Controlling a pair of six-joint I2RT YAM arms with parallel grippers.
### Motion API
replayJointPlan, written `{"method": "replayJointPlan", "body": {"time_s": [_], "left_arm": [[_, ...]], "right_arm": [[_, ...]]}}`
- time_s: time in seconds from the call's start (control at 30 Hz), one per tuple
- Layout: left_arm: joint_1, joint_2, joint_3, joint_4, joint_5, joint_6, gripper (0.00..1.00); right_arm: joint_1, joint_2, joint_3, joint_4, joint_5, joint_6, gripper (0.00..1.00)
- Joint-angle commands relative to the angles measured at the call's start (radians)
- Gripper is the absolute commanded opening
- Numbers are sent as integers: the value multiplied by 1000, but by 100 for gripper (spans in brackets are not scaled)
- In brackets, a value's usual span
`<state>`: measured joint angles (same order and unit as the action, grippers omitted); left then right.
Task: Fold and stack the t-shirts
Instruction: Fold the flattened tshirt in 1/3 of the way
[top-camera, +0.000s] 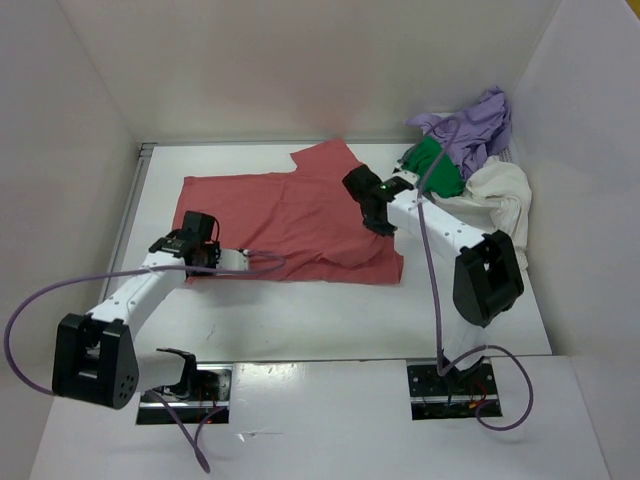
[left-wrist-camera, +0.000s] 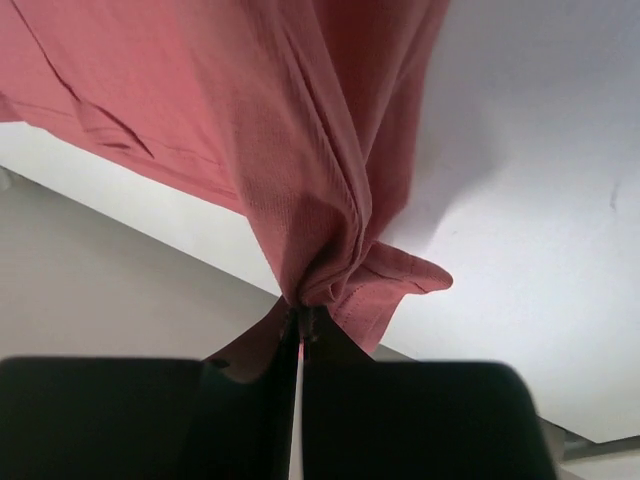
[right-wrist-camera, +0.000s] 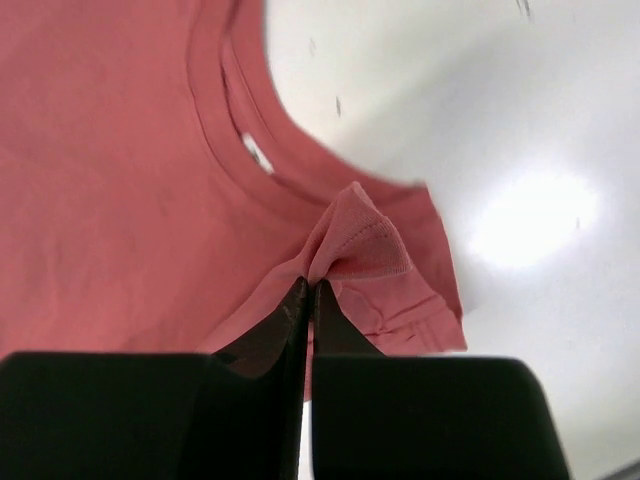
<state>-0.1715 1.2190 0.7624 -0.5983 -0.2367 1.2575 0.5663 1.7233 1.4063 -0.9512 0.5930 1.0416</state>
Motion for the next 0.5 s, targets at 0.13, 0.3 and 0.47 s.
{"method": "replayJointPlan", "body": {"time_s": [0.13,0.3,0.47], "left_arm": [[59,141,95,72,37,83,3],[81,191,95,83,37,83,6],[127,235,95,139,19,74,15]], "right_arm": [[-45,150,206,157,64,-311,0],[-45,248,296,180,42,-384,0],[-54,315,353,189,15,-423,0]]}}
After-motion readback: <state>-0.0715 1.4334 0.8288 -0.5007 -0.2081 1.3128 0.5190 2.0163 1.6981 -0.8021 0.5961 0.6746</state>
